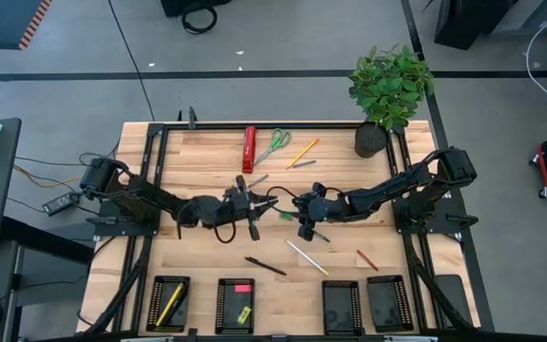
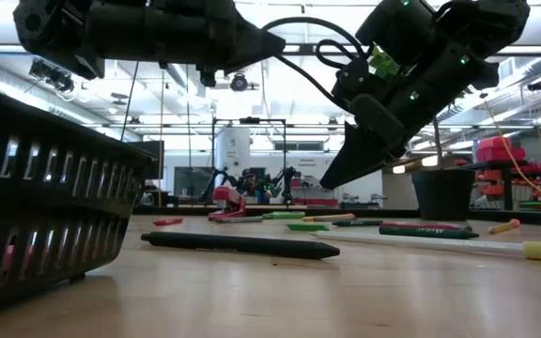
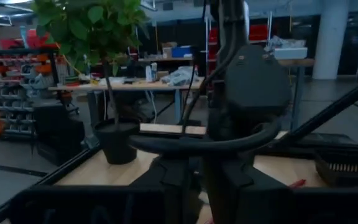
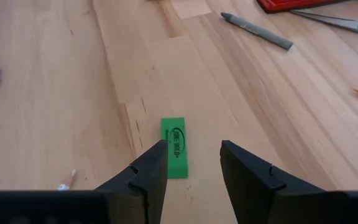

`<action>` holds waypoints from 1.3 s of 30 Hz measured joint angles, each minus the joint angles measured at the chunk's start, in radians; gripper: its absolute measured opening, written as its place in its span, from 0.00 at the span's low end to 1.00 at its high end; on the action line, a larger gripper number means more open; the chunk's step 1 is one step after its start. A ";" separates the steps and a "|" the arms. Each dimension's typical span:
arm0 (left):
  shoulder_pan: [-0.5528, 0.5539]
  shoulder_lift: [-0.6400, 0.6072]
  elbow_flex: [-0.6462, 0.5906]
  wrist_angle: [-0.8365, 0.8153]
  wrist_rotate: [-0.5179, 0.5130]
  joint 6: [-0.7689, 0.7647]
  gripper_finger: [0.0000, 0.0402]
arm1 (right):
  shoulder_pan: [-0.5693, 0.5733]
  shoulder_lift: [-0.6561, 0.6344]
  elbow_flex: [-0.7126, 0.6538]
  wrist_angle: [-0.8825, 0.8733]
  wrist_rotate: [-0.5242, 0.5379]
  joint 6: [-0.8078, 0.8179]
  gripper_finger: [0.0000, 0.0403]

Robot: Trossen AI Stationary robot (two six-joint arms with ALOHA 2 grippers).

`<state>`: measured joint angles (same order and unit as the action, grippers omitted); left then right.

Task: Sort crayons/erasers/pens/pencils in bins
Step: Put the green eraser into the middle left black bin

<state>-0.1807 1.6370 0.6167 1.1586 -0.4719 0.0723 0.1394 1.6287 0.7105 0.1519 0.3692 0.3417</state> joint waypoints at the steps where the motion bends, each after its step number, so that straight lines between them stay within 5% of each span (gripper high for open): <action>1: 0.011 -0.010 0.000 -0.011 0.022 0.000 0.15 | -0.001 0.000 0.000 -0.003 0.000 0.002 0.38; 12: 0.152 -0.154 0.146 -0.620 0.160 0.040 0.18 | -0.021 0.000 -0.001 -0.022 -0.031 0.105 0.38; 18: 0.184 -0.154 0.139 -0.620 0.259 0.019 0.18 | -0.021 0.000 -0.001 -0.019 -0.015 0.124 0.38; 39: 0.062 -0.162 0.127 -0.834 0.224 -0.063 0.13 | -0.012 0.210 0.223 -0.216 0.023 0.014 0.38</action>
<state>-0.1187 1.4754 0.7439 0.3248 -0.2481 0.0091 0.1276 1.8387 0.9340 -0.0644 0.3924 0.3553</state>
